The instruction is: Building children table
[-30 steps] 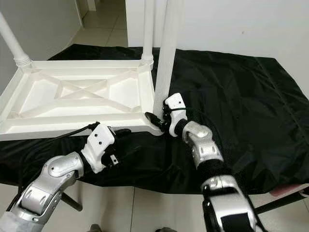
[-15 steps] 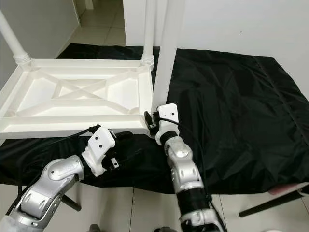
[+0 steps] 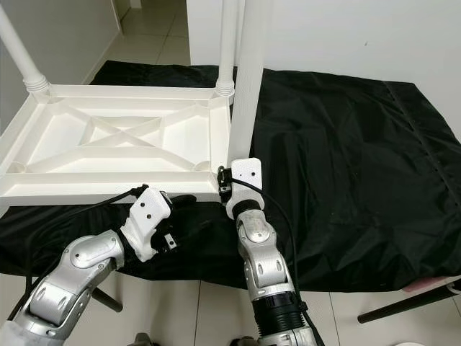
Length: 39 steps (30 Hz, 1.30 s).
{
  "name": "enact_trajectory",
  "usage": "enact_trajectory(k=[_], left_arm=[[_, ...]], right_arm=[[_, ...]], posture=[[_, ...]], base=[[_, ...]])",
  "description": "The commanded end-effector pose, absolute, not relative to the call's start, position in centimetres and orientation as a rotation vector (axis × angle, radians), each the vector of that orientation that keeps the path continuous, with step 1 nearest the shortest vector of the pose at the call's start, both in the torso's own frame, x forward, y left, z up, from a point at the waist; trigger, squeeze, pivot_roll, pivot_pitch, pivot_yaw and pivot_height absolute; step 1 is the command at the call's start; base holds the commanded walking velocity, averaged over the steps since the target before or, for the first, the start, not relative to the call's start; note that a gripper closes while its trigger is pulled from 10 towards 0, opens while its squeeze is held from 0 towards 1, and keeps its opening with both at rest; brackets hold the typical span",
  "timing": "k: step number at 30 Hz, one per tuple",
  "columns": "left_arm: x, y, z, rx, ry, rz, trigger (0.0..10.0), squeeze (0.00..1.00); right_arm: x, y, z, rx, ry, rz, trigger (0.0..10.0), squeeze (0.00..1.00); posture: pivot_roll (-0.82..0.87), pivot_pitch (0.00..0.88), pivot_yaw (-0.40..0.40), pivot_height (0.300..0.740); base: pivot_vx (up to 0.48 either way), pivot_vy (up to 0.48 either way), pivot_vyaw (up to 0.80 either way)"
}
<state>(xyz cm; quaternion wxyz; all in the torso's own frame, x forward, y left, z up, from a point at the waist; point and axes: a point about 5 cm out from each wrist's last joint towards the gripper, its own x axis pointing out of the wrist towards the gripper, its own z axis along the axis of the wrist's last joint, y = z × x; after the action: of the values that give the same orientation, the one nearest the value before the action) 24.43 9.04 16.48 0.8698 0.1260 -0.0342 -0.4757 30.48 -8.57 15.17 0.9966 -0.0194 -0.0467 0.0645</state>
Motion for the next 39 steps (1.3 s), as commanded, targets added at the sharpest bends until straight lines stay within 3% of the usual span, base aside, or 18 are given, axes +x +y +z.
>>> enact_trajectory(k=[1, 7, 8, 9, 11, 13, 20, 22, 34, 35, 36, 37, 39], left_arm=[[24.5, 9.2, 16.3, 0.262, -0.056, -0.973, 10.0, 0.0], [24.9, 9.0, 16.4, 0.273, -0.064, -0.976, 10.0, 0.0], [24.9, 8.9, 16.6, 0.278, -0.072, -0.98, 10.0, 0.0], [25.0, 9.0, 16.8, 0.282, -0.078, -0.982, 10.0, 0.0], [25.0, 9.0, 16.9, 0.287, -0.081, -0.98, 10.0, 0.0], [25.2, 9.3, 16.8, 0.295, -0.081, -0.969, 10.0, 0.0], [24.9, 8.8, 17.1, 0.26, -0.091, -0.978, 10.0, 0.0], [24.7, 8.6, 17.0, 0.257, -0.092, -0.983, 10.0, 0.0], [24.8, 8.5, 17.2, 0.255, -0.096, -0.981, 10.0, 0.0], [24.8, 8.5, 17.3, 0.255, -0.096, -0.98, 10.0, 0.0], [24.8, 8.5, 17.3, 0.255, -0.096, -0.98, 10.0, 0.0], [24.8, 8.6, 17.3, 0.258, -0.096, -0.979, 10.0, 0.0], [24.8, 8.6, 17.3, 0.26, -0.097, -0.978, 10.0, 0.0]], right_arm=[[30.1, -9.4, 14.3, -0.016, -0.069, 0.105, 10.0, 1.0], [30.9, -10.5, 15.2, 0.008, -0.103, 0.174, 10.0, 1.0], [31.1, -10.6, 15.3, 0.008, -0.099, 0.203, 10.0, 0.14], [31.2, -10.6, 15.5, 0.021, -0.105, 0.25, 10.0, 0.0], [31.2, -10.6, 15.5, 0.031, -0.104, 0.304, 10.0, 0.0], [31.9, -11.2, 15.6, 0.03, -0.1, 0.475, 10.0, 0.0], [32.6, -11.8, 15.6, -0.048, -0.099, 0.636, 10.0, 0.0], [33.3, -12.1, 15.5, -0.084, -0.079, 0.756, 10.0, 0.0], [35.8, -12.1, 16.0, -0.181, -0.025, 0.91, 10.0, 0.0], [35.9, -12.1, 16.0, -0.183, -0.023, 0.917, 3.6, 0.0], [35.9, -12.1, 16.0, -0.183, -0.023, 0.917, 3.6, 0.0], [36.0, -12.1, 15.9, -0.181, -0.011, 0.928, 0.0, 0.0], [36.0, -12.1, 15.7, -0.179, -0.001, 0.935, 0.0, 0.0]], posture=[[-0.01, 0.107, -0.029, 0.74], [0.0, 0.093, -0.047, 0.74], [0.01, 0.1, -0.053, 0.74], [0.01, 0.093, -0.055, 0.74], [0.01, 0.093, -0.055, 0.74], [0.01, 0.073, -0.061, 0.74], [0.01, 0.077, -0.062, 0.74], [0.02, 0.083, -0.056, 0.74], [0.03, 0.086, -0.042, 0.74], [0.03, 0.086, -0.043, 0.74], [0.03, 0.086, -0.043, 0.74], [0.04, 0.088, -0.042, 0.74], [0.04, 0.088, -0.043, 0.74]], base=[[0.0, 0.0, 0.0], [0.0, 0.0, 0.0], [0.0, 0.0, 0.0], [0.0, 0.0, 0.0], [0.0, 0.0, 0.0], [0.0, 0.0, 0.0], [0.0, 0.0, 0.0], [0.0, 0.0, 0.0], [0.0, 0.0, 0.0], [0.0, 0.0, 0.0], [0.0, 0.0, 0.0], [0.0, 0.0, 0.0], [0.0, 0.0, 0.0]])
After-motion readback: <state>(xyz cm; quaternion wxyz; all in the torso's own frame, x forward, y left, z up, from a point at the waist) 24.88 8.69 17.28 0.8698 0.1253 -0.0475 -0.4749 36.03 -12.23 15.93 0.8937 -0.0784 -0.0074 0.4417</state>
